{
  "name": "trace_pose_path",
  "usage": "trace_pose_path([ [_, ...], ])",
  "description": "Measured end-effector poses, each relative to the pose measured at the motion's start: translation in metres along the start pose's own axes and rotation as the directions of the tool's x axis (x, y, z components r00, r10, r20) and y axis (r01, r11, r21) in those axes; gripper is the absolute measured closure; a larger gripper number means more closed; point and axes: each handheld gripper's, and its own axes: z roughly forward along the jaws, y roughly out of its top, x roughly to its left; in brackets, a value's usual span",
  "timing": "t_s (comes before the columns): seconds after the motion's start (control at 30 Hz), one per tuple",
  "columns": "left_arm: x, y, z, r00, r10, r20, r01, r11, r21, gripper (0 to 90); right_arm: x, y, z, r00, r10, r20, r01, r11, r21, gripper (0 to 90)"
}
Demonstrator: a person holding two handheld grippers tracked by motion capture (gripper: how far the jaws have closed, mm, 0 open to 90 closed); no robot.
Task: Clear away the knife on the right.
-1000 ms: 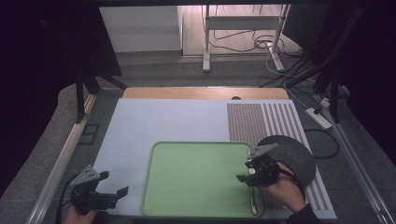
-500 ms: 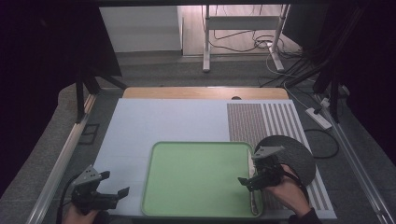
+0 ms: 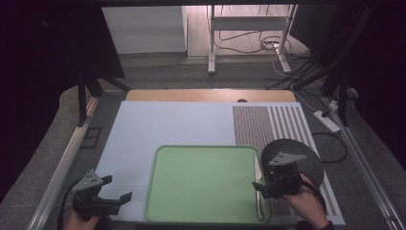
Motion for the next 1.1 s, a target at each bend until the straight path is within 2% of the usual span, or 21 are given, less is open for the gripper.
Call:
trace_pose_path([
  [0.4, 0.001, 0.000, 0.000, 1.0000, -0.005, 0.003, 0.005, 1.0000, -0.006, 1.6, -0.007, -0.017, -0.021, 0.9963, 0.049, 0.071, -0.045, 0.997, -0.055, 0.0],
  [1.1, 0.002, 0.000, -0.001, 0.9998, -0.010, 0.014, 0.010, 0.9998, -0.017, 1.1, -0.018, -0.047, -0.047, 0.9810, 0.157, 0.114, -0.145, 0.984, -0.103, 0.0],
])
